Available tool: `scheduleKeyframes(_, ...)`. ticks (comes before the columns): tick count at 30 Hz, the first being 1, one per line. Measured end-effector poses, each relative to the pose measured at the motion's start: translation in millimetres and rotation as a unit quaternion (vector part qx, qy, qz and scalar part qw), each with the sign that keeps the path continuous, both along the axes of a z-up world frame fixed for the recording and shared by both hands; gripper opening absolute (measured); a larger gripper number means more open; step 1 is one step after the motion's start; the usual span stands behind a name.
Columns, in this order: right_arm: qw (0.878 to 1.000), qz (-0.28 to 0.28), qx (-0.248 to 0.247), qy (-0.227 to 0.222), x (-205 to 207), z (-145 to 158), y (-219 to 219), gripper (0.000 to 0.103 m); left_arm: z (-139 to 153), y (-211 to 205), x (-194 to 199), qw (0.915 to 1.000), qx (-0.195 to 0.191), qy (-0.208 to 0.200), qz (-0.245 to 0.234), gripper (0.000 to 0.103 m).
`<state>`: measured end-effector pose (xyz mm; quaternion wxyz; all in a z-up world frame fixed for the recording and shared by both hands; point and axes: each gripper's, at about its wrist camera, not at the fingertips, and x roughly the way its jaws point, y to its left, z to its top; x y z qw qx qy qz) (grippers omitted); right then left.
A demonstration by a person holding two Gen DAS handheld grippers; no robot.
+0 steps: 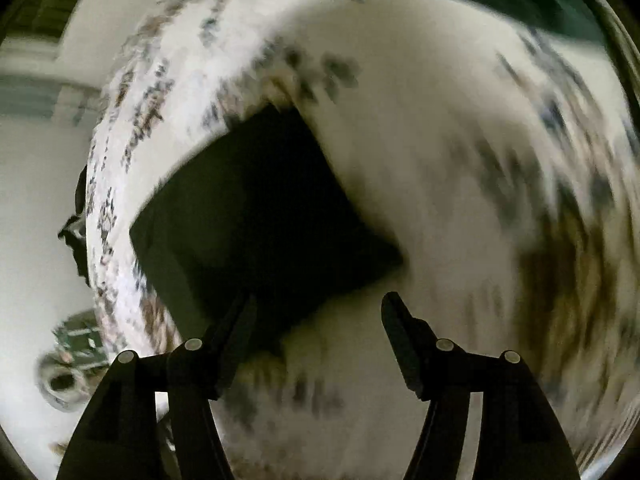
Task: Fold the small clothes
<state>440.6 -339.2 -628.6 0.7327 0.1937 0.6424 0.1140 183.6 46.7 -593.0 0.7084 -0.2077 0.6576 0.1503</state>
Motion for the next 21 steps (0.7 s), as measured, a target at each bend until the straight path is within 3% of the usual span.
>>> scheduleKeyframes(2, 1.0, 0.025, -0.011, -0.016, 47.8, -17.5, 19.7, 0.067, -27.9, 4.5, -3.1, 0.9998, -0.004, 0.014, 0.009, 0.103)
scheduleKeyframes(6, 0.997, 0.075, -0.017, 0.005, 122.1, -65.4, 58.3, 0.067, -34.1, 2.9, -1.1, 0.9996, 0.018, -0.003, 0.019, 0.103)
scheduleKeyframes(7, 0.996, 0.081, -0.009, 0.017, 130.3, -74.0, 63.9, 0.055, -34.8, 1.0, -1.1, 0.9995, 0.025, -0.005, 0.02, 0.103)
scheduleKeyframes(8, 0.996, 0.084, 0.005, 0.023, 132.4, -77.7, 67.6, 0.014, -35.0, -0.1, -2.0, 0.9993, 0.03, -0.01, 0.019, 0.103)
scheduleKeyframes(9, 0.996, 0.082, 0.022, 0.016, 136.5, -74.0, 69.8, 0.009, -35.5, -0.9, -2.8, 0.9993, 0.03, -0.014, 0.02, 0.103)
scheduleKeyframes(13, 0.995, 0.074, -0.015, -0.071, 135.0, -26.8, 73.3, 0.008, -38.6, -5.0, 0.2, 0.9996, 0.018, -0.005, 0.021, 0.103)
scheduleKeyframes(15, 0.993, 0.074, -0.026, -0.084, 142.8, -17.7, 74.8, 0.008, -38.8, -4.2, 0.6, 0.9997, 0.01, -0.002, 0.022, 0.103)
scheduleKeyframes(16, 0.992, 0.082, -0.041, -0.083, 145.5, -18.8, 78.5, 0.008, -38.1, -1.9, -2.0, 0.9997, 0.007, -0.001, 0.023, 0.103)
scheduleKeyframes(18, 0.989, 0.123, -0.074, -0.037, 154.8, -37.2, 89.4, 0.009, -35.2, 2.6, -2.3, 0.9997, -0.002, 0.006, 0.024, 0.103)
scheduleKeyframes(21, 0.992, 0.109, -0.056, -0.007, 146.3, -31.5, 68.5, 0.025, -25.2, 20.7, 0.6, 0.9989, -0.022, 0.005, 0.041, 0.103)
